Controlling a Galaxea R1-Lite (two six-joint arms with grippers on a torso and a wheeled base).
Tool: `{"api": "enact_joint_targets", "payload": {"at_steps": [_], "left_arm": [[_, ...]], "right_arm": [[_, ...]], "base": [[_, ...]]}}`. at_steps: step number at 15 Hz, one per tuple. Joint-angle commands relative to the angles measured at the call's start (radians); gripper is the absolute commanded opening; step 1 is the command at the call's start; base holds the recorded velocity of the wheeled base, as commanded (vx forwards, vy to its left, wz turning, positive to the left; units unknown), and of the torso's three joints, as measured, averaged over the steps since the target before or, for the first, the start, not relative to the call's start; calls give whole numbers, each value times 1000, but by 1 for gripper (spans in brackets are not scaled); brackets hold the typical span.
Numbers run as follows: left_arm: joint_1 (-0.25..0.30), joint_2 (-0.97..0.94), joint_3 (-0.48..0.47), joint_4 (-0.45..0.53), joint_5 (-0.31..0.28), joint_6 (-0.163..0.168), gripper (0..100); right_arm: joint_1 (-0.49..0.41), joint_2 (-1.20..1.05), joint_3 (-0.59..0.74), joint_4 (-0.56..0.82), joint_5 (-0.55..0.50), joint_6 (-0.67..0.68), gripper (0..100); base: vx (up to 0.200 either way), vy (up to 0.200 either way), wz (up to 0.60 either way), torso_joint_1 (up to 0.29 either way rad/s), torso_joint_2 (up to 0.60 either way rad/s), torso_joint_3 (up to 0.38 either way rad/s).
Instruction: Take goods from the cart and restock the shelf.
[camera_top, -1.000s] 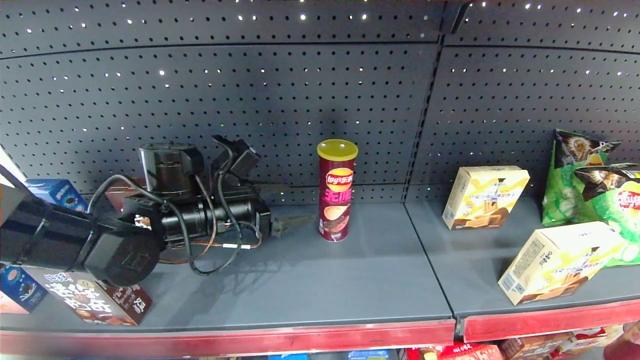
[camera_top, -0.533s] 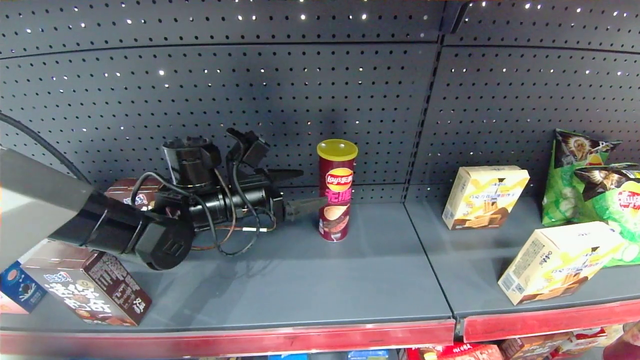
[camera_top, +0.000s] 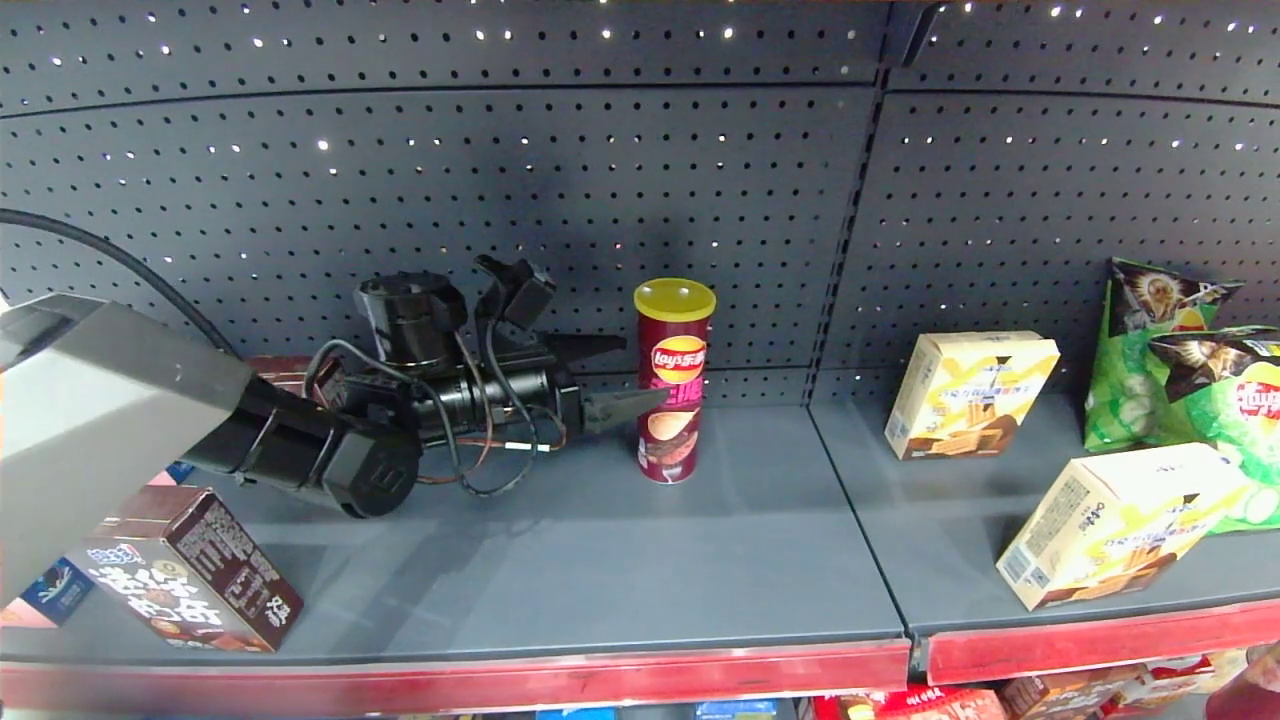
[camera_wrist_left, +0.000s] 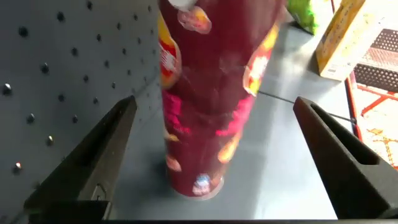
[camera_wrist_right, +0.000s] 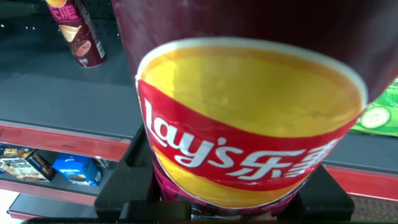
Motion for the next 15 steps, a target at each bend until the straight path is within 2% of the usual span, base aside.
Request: {"api": "enact_joint_targets", "payload": {"at_steps": [1,4,15], "left_arm": [[-1,33,-37,2,-15,-2,100],[-12,64,-64,2,-38,-20,100],[-27,140,-132,11,-44,-22,100]], "right_arm": [[0,2,0,0,0,-1,0],[0,4,0,0,0,-1,0],[0,8,2,0,-1,1,0]], "base": [[0,0,0,0,0,0],[0,0,0,0,0,0],[0,0,0,0,0,0]]}}
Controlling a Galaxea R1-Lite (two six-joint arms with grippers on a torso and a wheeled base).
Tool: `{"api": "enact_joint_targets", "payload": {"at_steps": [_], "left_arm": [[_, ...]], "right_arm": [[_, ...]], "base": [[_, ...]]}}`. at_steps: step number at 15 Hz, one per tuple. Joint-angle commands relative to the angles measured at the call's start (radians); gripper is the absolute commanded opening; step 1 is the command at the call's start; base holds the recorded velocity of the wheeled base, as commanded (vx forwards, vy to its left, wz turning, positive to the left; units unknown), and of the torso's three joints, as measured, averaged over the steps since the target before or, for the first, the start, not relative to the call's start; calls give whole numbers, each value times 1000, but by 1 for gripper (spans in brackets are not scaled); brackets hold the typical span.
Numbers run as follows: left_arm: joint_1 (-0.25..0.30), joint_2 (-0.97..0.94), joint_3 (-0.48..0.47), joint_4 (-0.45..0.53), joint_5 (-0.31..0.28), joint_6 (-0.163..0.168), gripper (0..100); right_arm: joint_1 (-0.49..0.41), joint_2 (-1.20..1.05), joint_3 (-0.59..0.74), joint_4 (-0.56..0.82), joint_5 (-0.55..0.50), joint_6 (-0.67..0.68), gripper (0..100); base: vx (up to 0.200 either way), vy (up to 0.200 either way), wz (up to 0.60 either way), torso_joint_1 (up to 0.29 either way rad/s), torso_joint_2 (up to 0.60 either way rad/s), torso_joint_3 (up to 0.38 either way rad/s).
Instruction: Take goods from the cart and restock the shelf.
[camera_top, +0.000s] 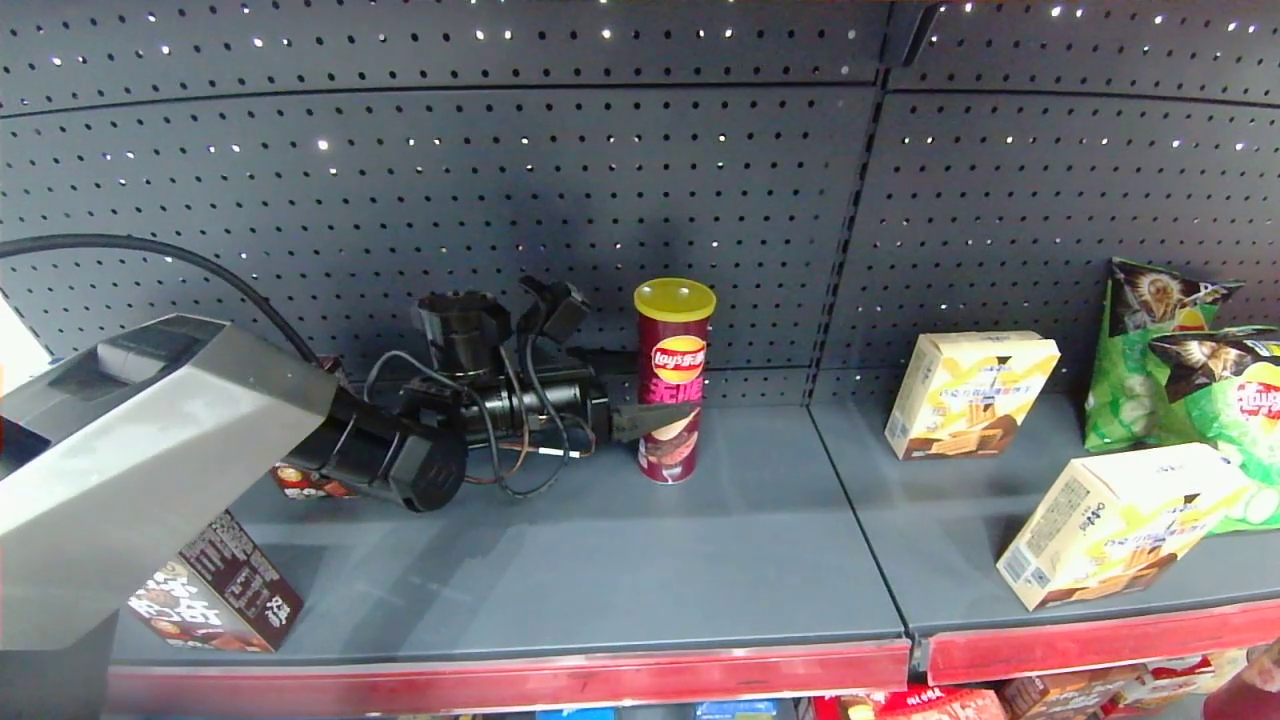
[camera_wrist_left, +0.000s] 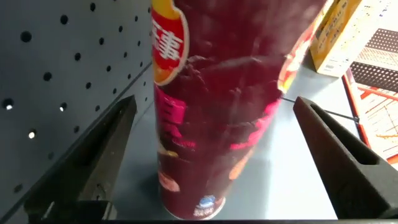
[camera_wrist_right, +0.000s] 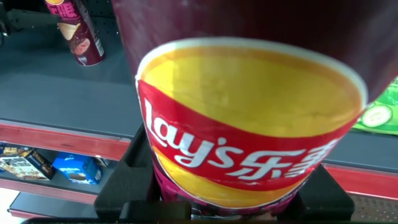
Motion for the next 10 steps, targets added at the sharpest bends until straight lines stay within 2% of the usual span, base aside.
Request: {"api": "enact_joint_targets", "payload": {"at_steps": [1,6,7,10], "left_arm": [[-10,26,-43,21,0,0,100],[-20,60,-129,67,1,2,100],[-20,63,-133,67,3,2,0],[-28,59,-129,88,4,0,0]], "right_arm": [[-2,0,-1,-1,0,0,0],[-2,-11,-1,19,0,0,0],[-2,-16,-1,29,0,0,0],[-2,-17,-1,33,0,0,0]], "base": [[0,0,0,0,0,0],[0,0,0,0,0,0],[0,0,0,0,0,0],[0,0,0,0,0,0]]}}
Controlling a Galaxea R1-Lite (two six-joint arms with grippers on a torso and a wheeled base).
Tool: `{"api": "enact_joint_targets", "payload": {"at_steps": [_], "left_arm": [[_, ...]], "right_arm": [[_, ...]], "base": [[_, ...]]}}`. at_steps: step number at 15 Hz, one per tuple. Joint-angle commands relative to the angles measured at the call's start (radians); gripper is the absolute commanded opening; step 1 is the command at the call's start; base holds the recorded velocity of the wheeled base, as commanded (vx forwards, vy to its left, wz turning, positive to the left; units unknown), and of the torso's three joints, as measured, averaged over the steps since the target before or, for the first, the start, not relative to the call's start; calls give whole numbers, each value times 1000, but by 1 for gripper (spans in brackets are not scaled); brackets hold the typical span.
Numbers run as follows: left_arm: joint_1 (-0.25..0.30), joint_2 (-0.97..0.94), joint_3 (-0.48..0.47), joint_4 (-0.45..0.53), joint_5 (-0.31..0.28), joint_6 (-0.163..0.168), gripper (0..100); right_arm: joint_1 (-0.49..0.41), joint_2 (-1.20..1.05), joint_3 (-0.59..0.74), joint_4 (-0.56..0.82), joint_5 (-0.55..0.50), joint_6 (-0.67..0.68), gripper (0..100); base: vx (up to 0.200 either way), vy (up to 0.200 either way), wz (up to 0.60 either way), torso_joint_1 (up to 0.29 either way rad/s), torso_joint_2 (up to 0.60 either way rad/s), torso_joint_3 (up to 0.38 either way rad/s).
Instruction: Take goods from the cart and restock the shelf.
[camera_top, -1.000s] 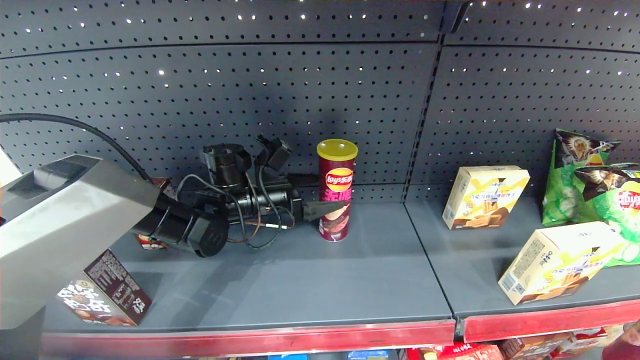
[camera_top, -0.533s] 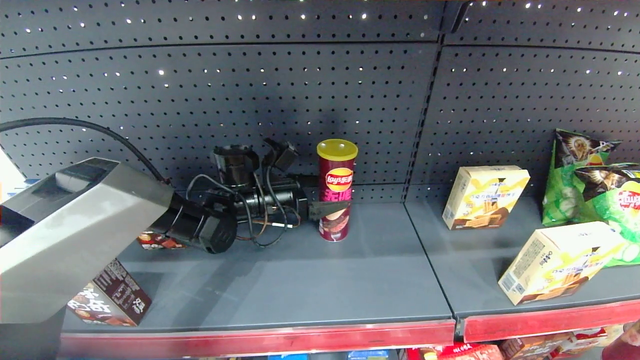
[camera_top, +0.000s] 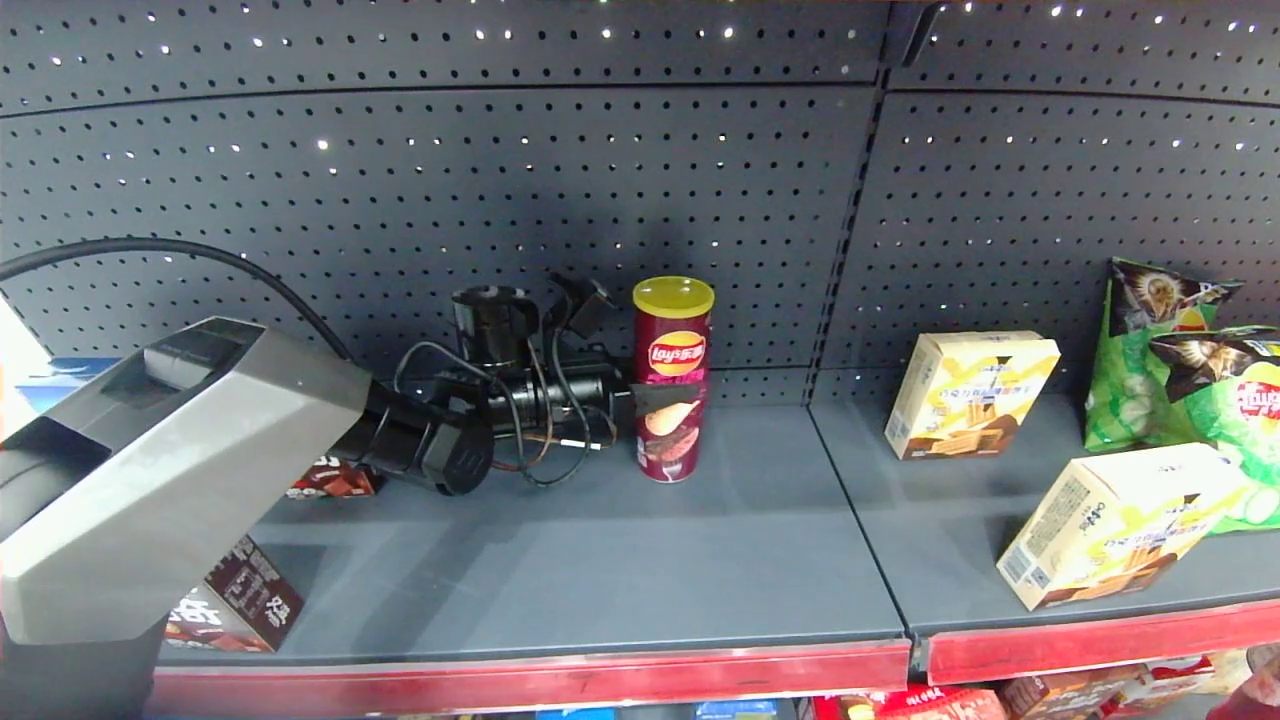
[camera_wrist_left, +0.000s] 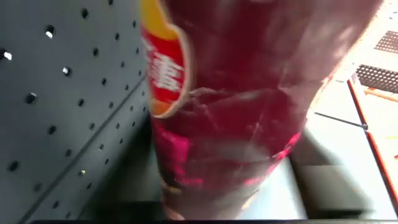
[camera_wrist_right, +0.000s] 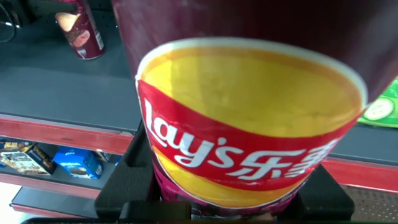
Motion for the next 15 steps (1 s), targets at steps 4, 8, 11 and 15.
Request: {"api": "enact_joint_targets", "payload": {"at_steps": [4,8,11,15], "left_arm": [[-9,-71,55,2,2,1,0],[-10,-224,260,-24,14,11,0],[-9,-321,414,-125,25,9,0],[-9,-414,556,-178,26,9,0]], "right_arm": [[0,-3,-1,1,1,0,0],[-17,-17,-6,4,2,0,0],[-26,-28,-10,27,4,0,0],[-26,-34,-6,33,4,0,0]], "base": [[0,0,0,0,0,0],[0,0,0,0,0,0],[0,0,0,0,0,0],[0,0,0,0,0,0]]}}
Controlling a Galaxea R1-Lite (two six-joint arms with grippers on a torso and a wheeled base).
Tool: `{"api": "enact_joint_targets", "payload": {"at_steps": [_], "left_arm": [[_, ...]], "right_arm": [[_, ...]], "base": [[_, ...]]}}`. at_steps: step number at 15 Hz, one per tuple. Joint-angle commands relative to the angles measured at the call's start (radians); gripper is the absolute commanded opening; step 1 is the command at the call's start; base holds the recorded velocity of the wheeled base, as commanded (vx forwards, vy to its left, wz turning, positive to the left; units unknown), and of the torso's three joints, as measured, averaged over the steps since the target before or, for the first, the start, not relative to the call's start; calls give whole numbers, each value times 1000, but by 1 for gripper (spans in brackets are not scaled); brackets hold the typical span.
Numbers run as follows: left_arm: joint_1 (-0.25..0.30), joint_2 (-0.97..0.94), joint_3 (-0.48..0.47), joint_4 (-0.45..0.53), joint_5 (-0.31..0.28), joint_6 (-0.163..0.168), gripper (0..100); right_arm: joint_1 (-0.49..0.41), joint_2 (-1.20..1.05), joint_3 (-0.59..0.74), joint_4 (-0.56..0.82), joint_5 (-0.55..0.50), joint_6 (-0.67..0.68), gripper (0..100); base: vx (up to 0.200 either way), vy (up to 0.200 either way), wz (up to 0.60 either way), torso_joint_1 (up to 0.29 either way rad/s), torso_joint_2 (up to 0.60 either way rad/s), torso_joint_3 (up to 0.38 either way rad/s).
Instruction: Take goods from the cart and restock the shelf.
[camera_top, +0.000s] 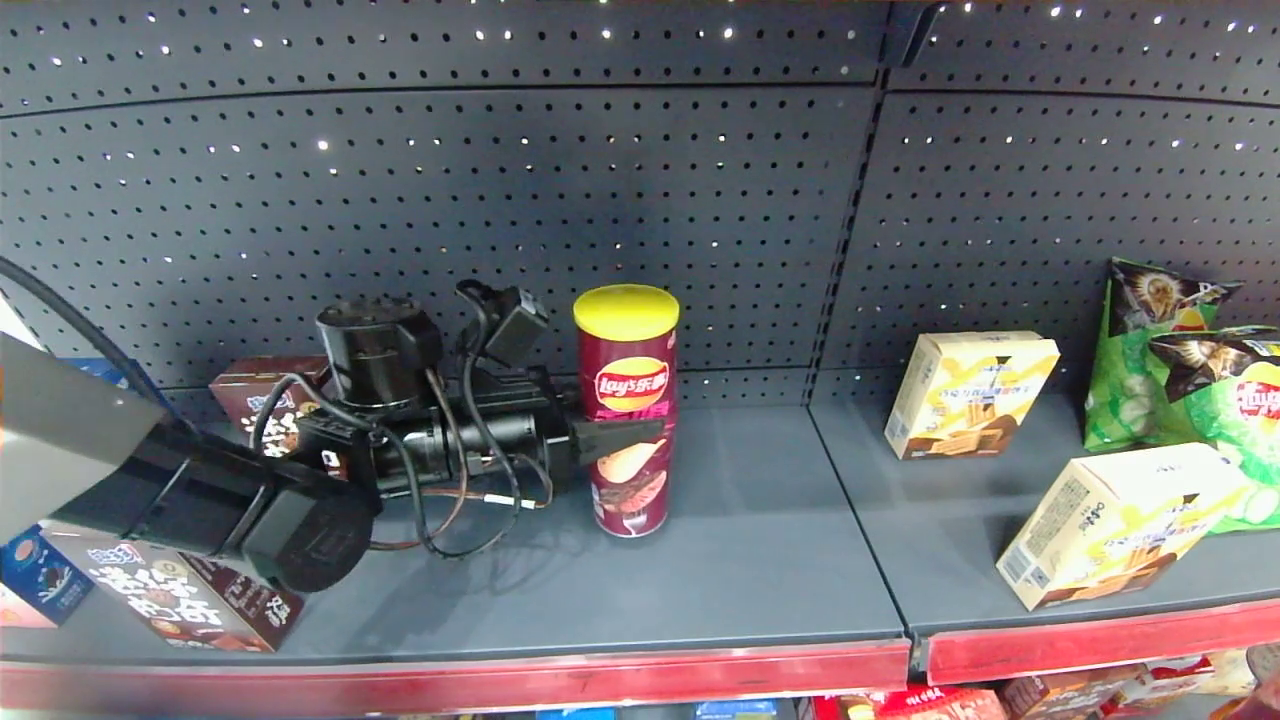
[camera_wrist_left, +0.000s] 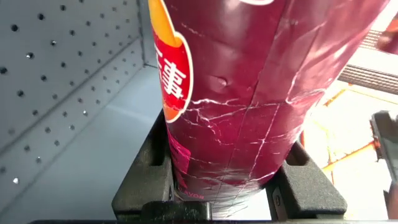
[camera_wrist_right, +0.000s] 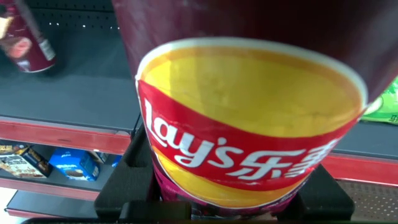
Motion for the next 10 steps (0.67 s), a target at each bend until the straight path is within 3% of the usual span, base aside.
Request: {"api": "enact_joint_targets", "payload": {"at_steps": [1,6,10], "left_arm": [[-1,-102,98,-23,0,1,0],[-12,-131,241,-112,0,1,0],[-29,-122,302,-181,40,0,0]], "right_arm": [[0,-6,1,0,0,-1,0],[0,-4,0,1,0,1,0],[-2,-4,-2,1,0,1,0]], "base": [[0,0,0,0,0,0],[0,0,0,0,0,0],[0,0,0,0,0,0]]}}
